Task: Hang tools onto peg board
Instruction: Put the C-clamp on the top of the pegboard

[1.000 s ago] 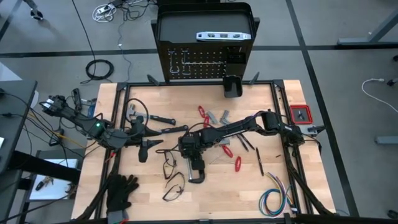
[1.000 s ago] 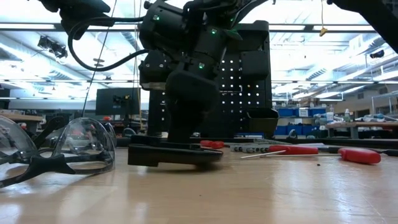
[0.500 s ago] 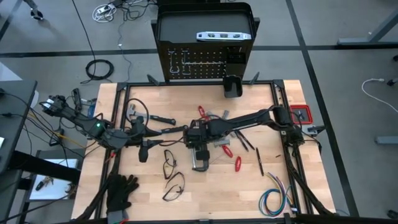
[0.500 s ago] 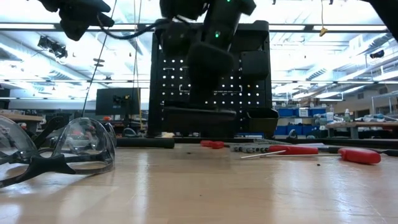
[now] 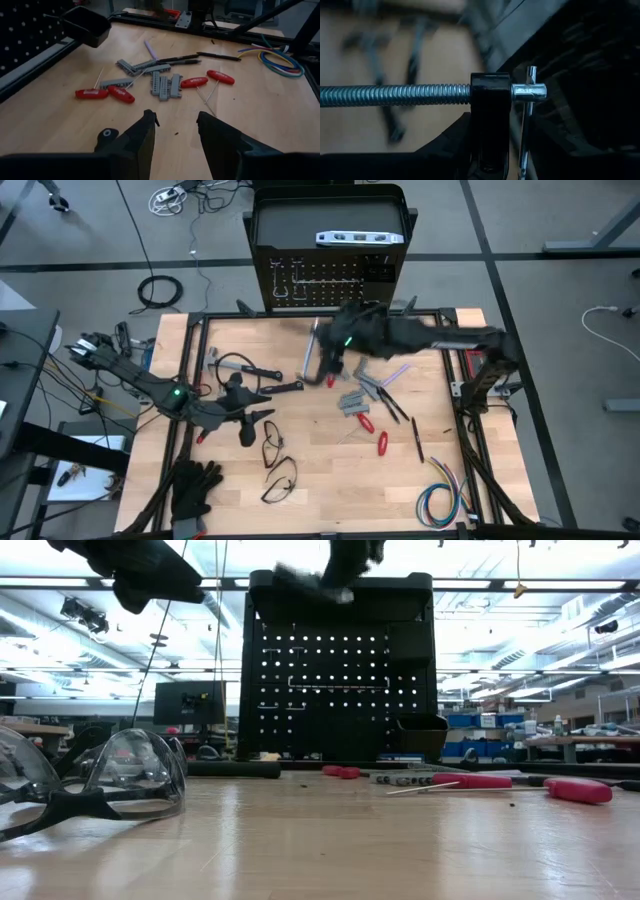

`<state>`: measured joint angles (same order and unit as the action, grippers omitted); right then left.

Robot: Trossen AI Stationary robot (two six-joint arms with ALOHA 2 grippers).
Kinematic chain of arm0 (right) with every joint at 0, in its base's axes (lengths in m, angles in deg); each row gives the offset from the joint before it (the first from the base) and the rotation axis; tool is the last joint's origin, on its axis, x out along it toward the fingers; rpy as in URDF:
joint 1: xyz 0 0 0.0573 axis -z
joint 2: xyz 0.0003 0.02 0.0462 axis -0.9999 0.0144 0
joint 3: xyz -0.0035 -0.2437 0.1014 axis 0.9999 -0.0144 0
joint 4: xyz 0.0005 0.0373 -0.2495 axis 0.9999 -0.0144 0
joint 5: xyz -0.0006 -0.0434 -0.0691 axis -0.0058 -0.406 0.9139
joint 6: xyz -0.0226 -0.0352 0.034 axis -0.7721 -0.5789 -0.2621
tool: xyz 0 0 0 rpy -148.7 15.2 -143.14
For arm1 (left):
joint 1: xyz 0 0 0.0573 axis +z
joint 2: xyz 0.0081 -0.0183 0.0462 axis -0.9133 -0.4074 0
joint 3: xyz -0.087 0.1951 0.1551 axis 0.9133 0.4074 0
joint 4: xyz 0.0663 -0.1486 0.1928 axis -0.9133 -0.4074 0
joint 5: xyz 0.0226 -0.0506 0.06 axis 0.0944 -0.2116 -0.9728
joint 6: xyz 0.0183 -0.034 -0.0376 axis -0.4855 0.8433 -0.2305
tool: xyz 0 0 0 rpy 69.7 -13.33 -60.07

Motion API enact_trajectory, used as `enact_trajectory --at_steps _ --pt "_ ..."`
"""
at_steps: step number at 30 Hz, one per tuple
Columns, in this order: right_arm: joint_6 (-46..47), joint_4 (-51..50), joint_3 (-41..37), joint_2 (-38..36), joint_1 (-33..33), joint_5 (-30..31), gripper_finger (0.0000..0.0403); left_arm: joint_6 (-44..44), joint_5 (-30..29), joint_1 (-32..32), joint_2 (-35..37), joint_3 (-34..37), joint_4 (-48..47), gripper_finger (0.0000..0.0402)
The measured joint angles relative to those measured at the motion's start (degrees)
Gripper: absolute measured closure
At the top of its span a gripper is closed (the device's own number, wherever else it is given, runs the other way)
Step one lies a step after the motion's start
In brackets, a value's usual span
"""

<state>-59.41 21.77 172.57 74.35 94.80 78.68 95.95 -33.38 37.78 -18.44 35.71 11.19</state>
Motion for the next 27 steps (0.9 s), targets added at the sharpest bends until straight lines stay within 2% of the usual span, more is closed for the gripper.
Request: enact_trajectory --at_steps 6,11,15,19,27 --pt "-2.3 16.8 0.0 -7.4 7.0 -3.3 0.0242 -0.4 2.7 0.0 -2.4 0.0 3.2 0.0250" --pt "-2.1 28.4 0.1 -10.1 11.4 -4.6 0.0242 0.9 5.4 0.0 -2.7 0.0 4.9 0.0250" --pt "-2.1 36.1 0.1 -10.4 14.3 2.3 0.0242 0.9 5.4 -0.1 -2.7 0.0 5.9 0.0250" --pt "-4.6 36.9 0.2 -10.1 17.7 11.5 0.0242 0.9 5.0 -0.1 -3.5 0.0 7.8 0.0250" --pt "-4.3 32.2 0.1 -8.5 23.6 16.3 0.0242 1.1 4.7 0.0 -7.2 0.0 9.5 0.0250"
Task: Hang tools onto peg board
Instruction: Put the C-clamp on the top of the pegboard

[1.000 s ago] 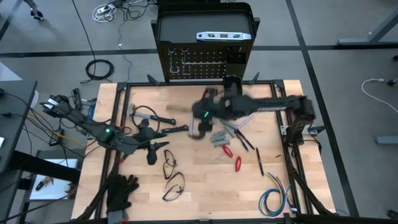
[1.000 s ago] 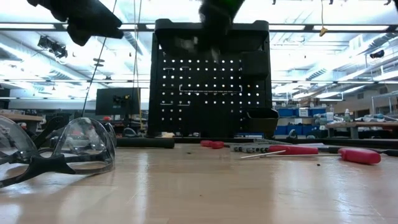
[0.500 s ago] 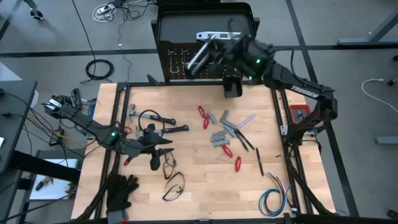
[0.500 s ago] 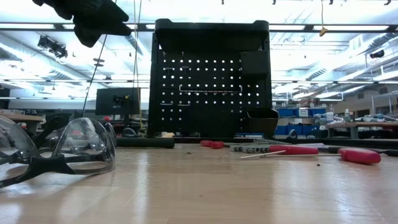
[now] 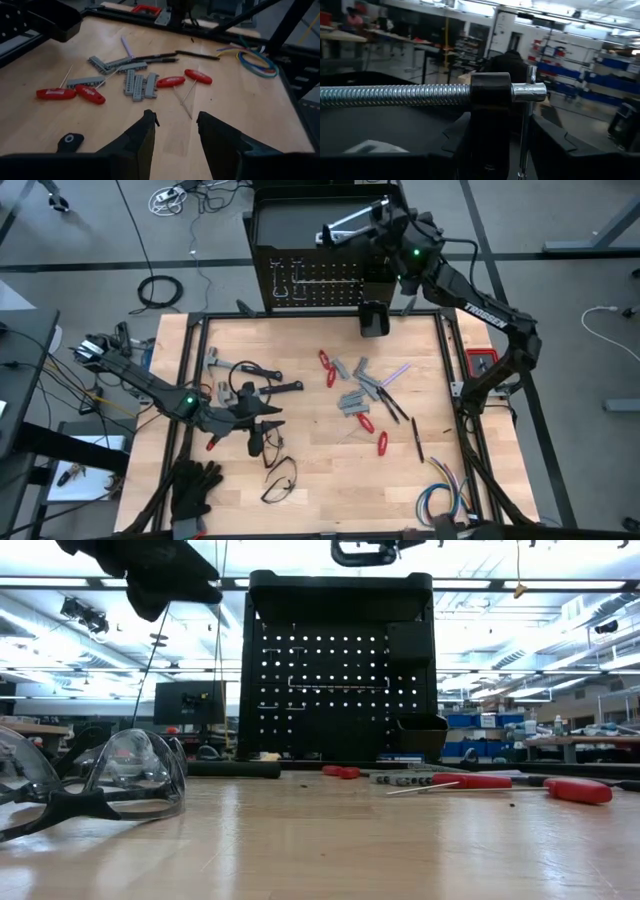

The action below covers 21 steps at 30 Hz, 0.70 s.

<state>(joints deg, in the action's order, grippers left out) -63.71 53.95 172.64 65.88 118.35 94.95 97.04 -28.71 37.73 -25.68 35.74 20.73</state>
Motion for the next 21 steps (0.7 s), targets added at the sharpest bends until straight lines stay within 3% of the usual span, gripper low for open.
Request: enact_trajectory --at_steps 21 --pt "1.2 -3.5 0.1 0.3 3.5 2.7 0.0242 -0.1 0.7 0.0 -1.1 0.0 2.5 0.0250"
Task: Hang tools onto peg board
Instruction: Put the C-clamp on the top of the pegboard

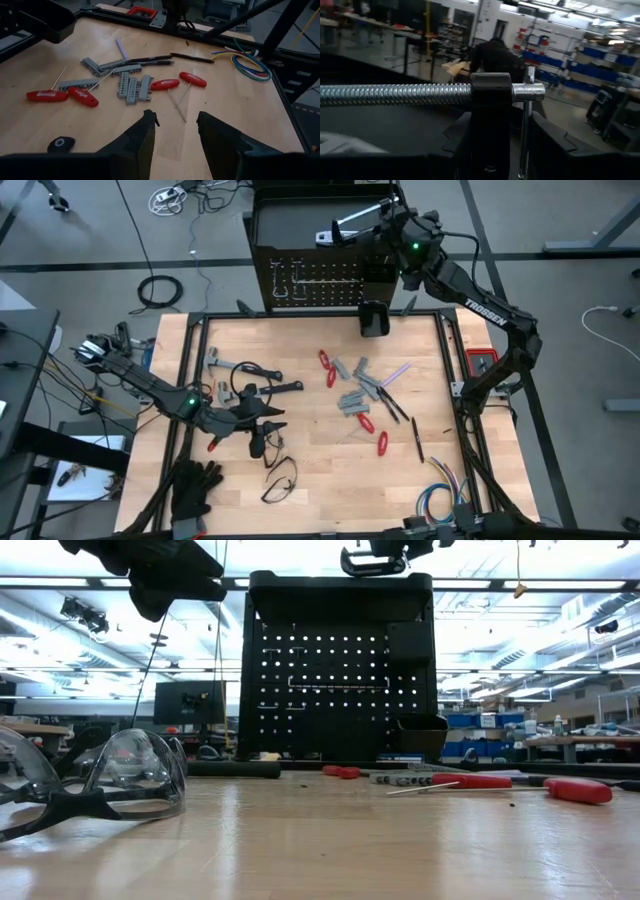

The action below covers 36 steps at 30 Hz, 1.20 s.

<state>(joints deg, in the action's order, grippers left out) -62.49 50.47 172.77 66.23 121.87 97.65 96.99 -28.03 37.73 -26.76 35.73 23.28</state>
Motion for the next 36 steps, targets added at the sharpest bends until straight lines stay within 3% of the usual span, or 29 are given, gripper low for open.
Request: enact_trajectory --at_steps 5,8,22,36 --pt "4.1 -0.3 -0.1 0.3 1.6 0.6 0.0242 -0.2 0.0 0.0 0.0 0.0 0.0 0.0250" --pt "6.8 0.7 -0.1 0.2 2.7 -2.2 0.0242 -0.3 0.0 0.0 0.0 0.0 -0.1 0.0250" --pt "7.4 -7.7 -0.1 0.1 3.0 -7.8 0.0227 -0.2 1.5 0.0 0.0 0.0 -0.3 0.0250" --pt "4.6 -11.2 0.0 -0.5 0.4 -8.9 0.0130 -0.1 4.6 0.0 0.0 0.0 -0.1 0.0250"
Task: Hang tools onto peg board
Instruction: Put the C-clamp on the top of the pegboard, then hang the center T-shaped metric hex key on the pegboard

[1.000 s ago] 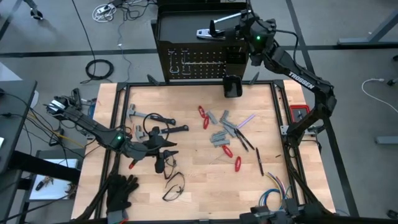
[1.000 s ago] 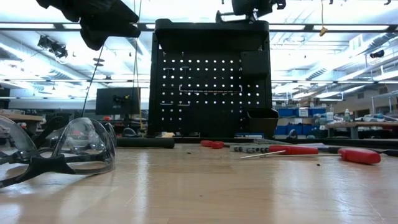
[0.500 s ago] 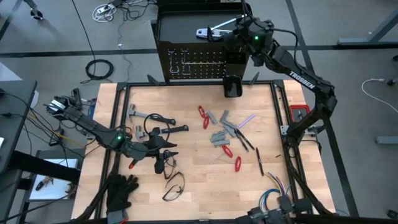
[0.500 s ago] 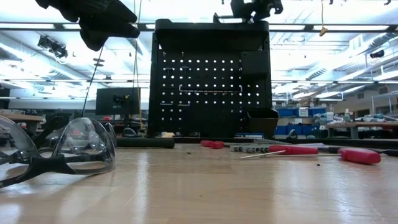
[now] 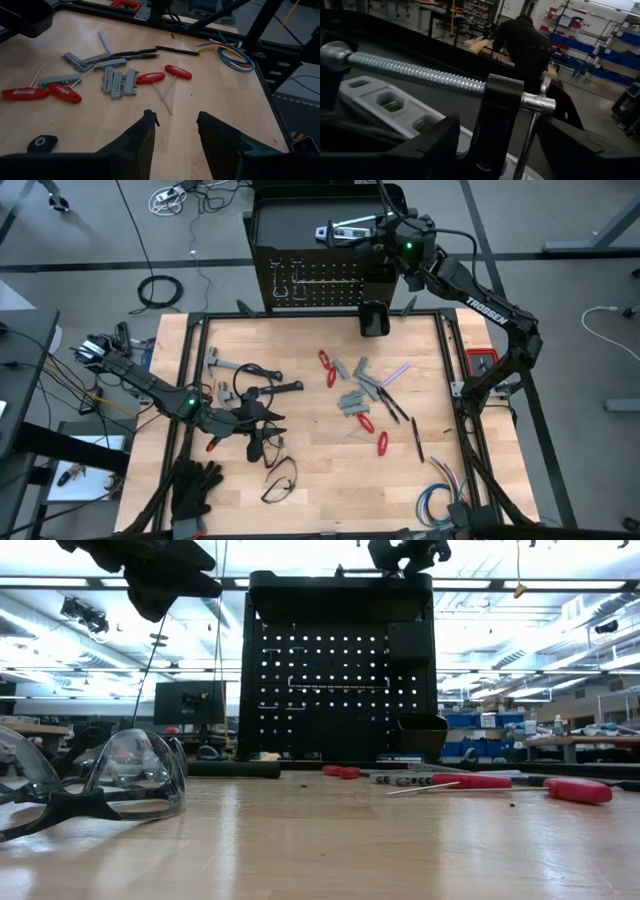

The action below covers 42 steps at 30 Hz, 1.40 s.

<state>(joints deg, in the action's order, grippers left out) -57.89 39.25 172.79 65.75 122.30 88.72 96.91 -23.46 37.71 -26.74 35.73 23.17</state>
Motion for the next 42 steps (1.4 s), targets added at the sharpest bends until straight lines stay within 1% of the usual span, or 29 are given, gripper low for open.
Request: enact_trajectory --at_steps 5,8,14,18,22,26,29,31,33,35,39,41,42 --pt "-0.4 -4.2 3.3 -1.0 -1.5 0.1 0.0113 0.1 0.0 0.0 0.0 0.0 0.0 0.0250" --pt "-0.5 -5.0 5.1 -2.1 -2.1 1.0 0.0115 0.1 0.0 0.0 0.0 0.0 0.0 0.0250" --pt "-1.0 -7.0 5.6 -3.3 -2.6 2.0 0.0124 0.1 0.0 0.0 0.0 0.0 0.4 0.0250" --pt "-0.9 -8.4 5.7 -5.3 -6.4 1.8 0.0127 0.3 0.0 0.0 0.0 0.0 0.4 0.0250" --pt "-0.3 -14.4 5.7 -6.1 -13.3 -1.6 0.0129 0.1 0.0 0.0 0.0 0.0 0.3 0.0250" --pt "0.7 -24.2 5.6 -6.0 -19.9 -9.1 0.0128 0.1 -0.1 0.0 0.0 0.0 -0.3 0.0250" --pt "1.8 -29.7 5.6 -5.1 -23.6 -14.9 0.0129 0.1 0.0 0.0 0.0 0.0 -0.3 0.0250" --pt "6.7 -34.4 5.5 -4.4 -25.8 -18.4 0.0131 -0.1 0.0 0.0 0.0 0.0 -0.7 0.0250" --pt "12.8 -37.2 5.5 -3.6 -27.9 -21.0 0.0135 -0.6 0.0 0.0 0.0 -0.1 -1.1 0.0250" --pt "17.1 -41.2 4.2 -2.6 -30.6 -20.7 0.0141 -1.5 0.0 0.0 0.0 -0.1 -1.7 0.0250" --pt "21.2 -43.7 -3.5 -0.9 -35.6 -15.6 0.0156 -1.6 -0.1 0.0 -0.7 -0.1 -2.2 0.0250" --pt "22.6 -42.6 -9.0 -0.6 -37.1 -15.5 0.0163 -1.5 -0.4 0.0 -1.3 -0.1 -2.0 0.0250" --pt "23.4 -41.6 -12.1 -0.6 -37.7 -16.8 0.0166 -1.6 -0.7 0.0 -1.6 -0.1 -2.1 0.0249"
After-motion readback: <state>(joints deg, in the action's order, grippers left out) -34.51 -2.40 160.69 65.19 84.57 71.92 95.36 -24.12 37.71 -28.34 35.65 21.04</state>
